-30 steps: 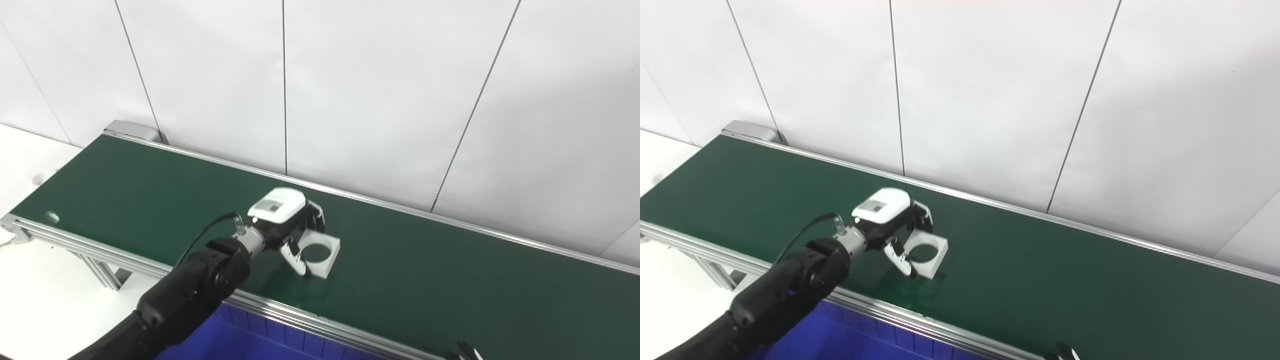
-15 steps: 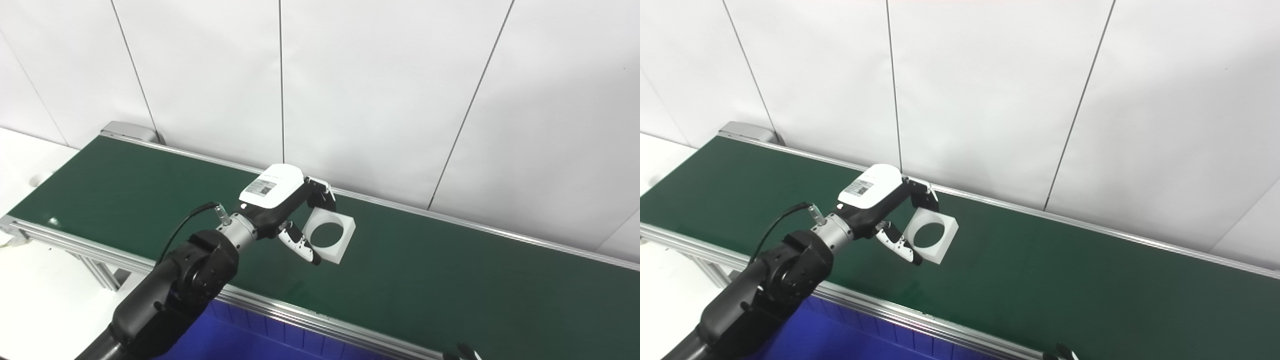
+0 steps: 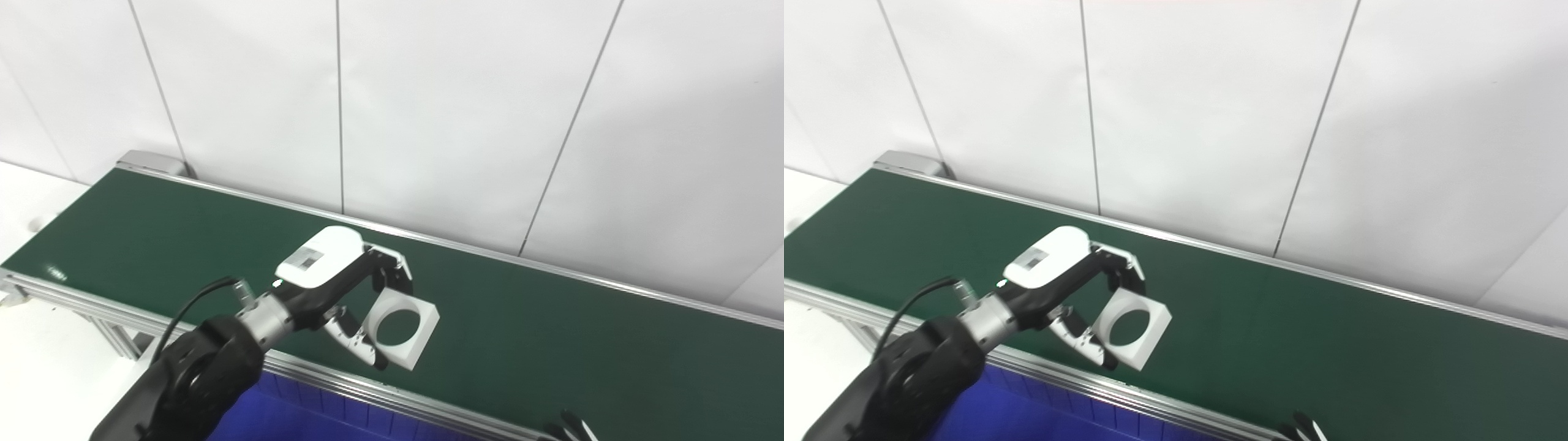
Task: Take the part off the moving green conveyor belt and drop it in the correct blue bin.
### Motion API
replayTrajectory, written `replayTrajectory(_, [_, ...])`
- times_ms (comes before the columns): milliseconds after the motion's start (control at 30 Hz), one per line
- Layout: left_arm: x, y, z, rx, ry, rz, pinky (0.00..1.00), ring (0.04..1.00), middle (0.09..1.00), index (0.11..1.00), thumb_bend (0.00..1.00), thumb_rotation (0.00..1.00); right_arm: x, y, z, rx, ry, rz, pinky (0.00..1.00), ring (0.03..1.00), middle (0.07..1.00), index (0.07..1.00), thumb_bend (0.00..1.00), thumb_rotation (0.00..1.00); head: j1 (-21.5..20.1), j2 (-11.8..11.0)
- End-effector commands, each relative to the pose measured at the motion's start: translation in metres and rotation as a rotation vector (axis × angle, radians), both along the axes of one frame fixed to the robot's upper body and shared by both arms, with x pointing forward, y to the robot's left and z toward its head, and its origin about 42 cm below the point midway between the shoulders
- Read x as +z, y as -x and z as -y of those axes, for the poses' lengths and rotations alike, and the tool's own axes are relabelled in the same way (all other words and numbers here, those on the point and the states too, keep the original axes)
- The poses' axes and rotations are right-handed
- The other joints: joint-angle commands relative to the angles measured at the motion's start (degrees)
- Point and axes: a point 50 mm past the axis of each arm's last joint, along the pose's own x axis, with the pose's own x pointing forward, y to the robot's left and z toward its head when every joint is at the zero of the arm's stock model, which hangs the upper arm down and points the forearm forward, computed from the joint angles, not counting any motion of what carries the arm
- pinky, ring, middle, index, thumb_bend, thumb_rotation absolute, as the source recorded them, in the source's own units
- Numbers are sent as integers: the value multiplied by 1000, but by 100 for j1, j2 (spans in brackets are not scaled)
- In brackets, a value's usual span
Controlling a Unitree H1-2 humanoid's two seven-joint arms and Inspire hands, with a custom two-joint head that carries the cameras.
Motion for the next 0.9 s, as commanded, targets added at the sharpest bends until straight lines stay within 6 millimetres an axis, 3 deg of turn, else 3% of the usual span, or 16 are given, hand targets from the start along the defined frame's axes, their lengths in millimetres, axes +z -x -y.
replayTrajectory(0, [7, 13, -1, 6, 20, 22, 651, 531, 472, 498, 522, 0, 13, -3, -1, -3, -28, 36, 675, 767, 813, 886, 524, 771, -15, 72])
replayTrajectory(133, [-2, 27, -2, 15, 43, 0, 596, 524, 476, 493, 523, 0, 19, -5, 1, -3, -27, 49, 665, 757, 808, 878, 498, 732, 4, 238])
replayTrajectory(267, [-8, 37, -2, 32, 53, -28, 464, 439, 458, 499, 523, 0, 25, -7, 4, -6, -34, 53, 660, 753, 798, 867, 509, 712, 32, 429])
replayTrajectory(400, [-12, 46, -3, 59, 75, -46, 499, 439, 451, 504, 523, 0, 29, -9, 8, -9, -41, 53, 649, 744, 789, 856, 513, 680, 102, 614])
replayTrajectory(867, [-28, 63, -8, 160, 61, -130, 445, 441, 450, 505, 522, 0, 40, -15, 19, -16, -52, 46, 631, 734, 772, 843, 563, 675, 424, 1063])
